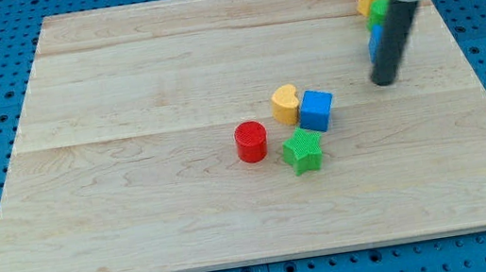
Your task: Push the yellow heart closer to blue triangle
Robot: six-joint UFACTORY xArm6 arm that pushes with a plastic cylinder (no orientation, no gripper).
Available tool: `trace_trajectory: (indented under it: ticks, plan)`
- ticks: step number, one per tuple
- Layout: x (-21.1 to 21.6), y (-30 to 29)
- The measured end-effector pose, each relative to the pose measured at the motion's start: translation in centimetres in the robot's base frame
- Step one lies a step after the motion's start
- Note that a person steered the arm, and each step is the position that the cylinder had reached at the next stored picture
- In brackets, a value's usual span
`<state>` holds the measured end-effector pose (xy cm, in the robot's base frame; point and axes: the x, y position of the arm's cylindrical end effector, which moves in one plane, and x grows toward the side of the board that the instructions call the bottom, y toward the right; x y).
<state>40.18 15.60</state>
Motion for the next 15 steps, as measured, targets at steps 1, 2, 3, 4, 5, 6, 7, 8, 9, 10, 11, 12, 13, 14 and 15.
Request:
trace_trajectory:
  ticks: [1, 2, 3, 4, 5, 6, 7, 8, 9, 10, 11, 12, 13, 14, 15]
  plan:
    - [-2.7, -6.0]
    - [-3.8, -11.8]
    - [-3.5, -15.9]
    - [-0.9, -16.0]
    - [2.0, -16.0]
    - [3.7, -16.0]
    - [4.2, -15.8]
    - [4.2, -15.5]
    - [4.2, -13.3]
    - [3.9, -11.3]
    - [3.0, -10.4]
    - [2.4, -9.4]
    - [2.2, -7.6]
    - [1.4, -6.7]
    - [0.4, -6.8]
